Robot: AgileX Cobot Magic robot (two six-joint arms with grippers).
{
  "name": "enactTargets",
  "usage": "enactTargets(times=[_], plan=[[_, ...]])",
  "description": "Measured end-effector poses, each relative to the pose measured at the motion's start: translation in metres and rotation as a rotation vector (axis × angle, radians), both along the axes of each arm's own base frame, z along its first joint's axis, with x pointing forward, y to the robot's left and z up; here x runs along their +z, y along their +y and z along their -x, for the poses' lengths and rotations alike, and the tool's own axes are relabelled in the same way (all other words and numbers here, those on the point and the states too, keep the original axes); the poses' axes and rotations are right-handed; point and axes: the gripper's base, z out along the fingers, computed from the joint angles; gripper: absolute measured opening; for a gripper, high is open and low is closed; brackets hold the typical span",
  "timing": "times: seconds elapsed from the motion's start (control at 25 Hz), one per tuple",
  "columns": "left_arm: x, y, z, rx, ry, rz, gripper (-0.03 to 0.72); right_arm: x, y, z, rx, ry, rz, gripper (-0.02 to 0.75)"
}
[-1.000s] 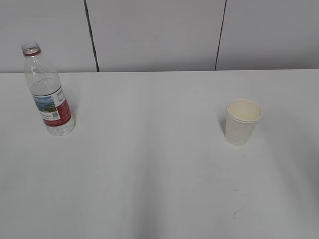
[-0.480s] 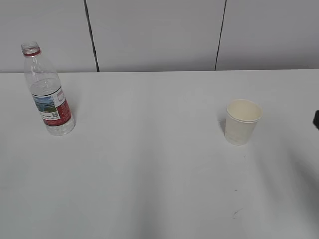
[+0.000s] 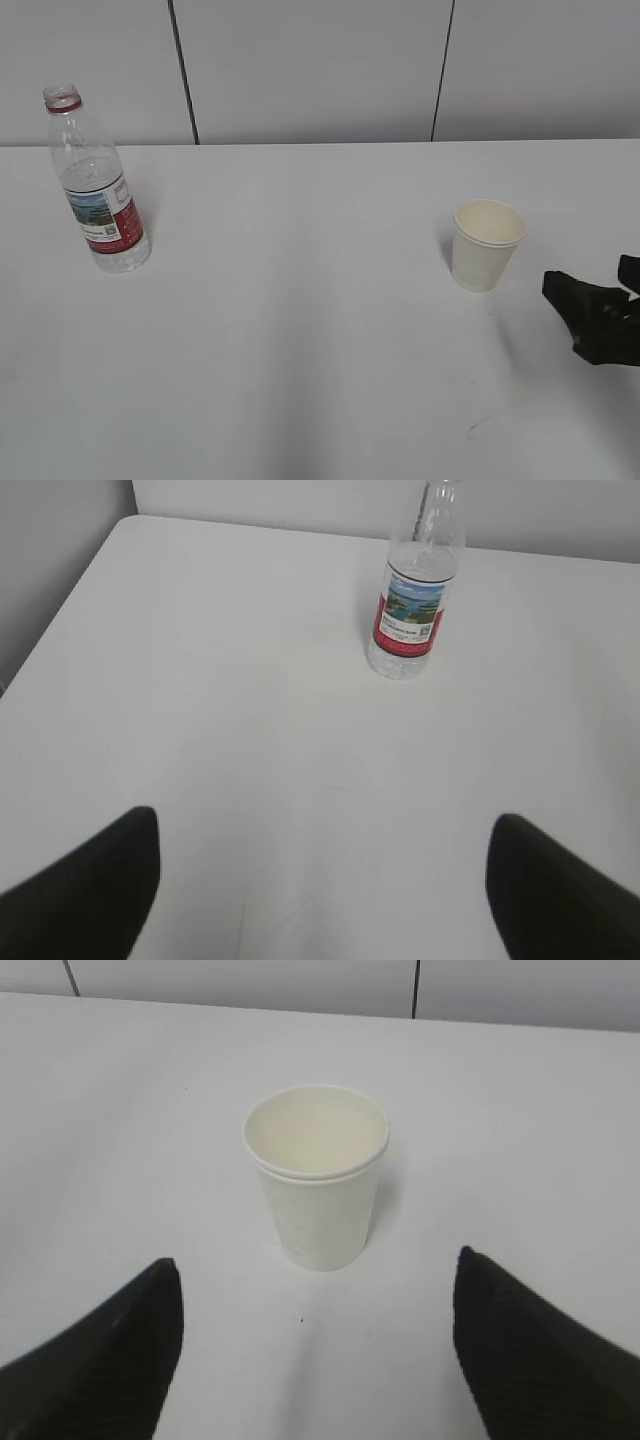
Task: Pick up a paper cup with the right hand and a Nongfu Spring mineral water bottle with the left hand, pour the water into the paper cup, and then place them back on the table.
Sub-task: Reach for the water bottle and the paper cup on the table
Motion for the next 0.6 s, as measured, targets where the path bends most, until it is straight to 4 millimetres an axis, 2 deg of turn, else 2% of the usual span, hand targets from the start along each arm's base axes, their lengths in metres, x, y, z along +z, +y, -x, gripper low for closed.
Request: enactTargets(times=[0.16,0.36,0.6], plan=[[0.0,0.0,0.0,0.0,0.0,0.0,0.594,-0.022,0.002,-0.012,-0.003,0.016,-0.023,0.646],[0.0,0.0,0.0,0.0,0.0,0.0,0.592,-0.04,0.004,-0.022,0.006,-0.027,-0.041,0.651],[0.0,0.0,0.0,0.0,0.0,0.0,0.592,-0.067,0.007,-0.035,0.031,0.048,-0.014,0.651]])
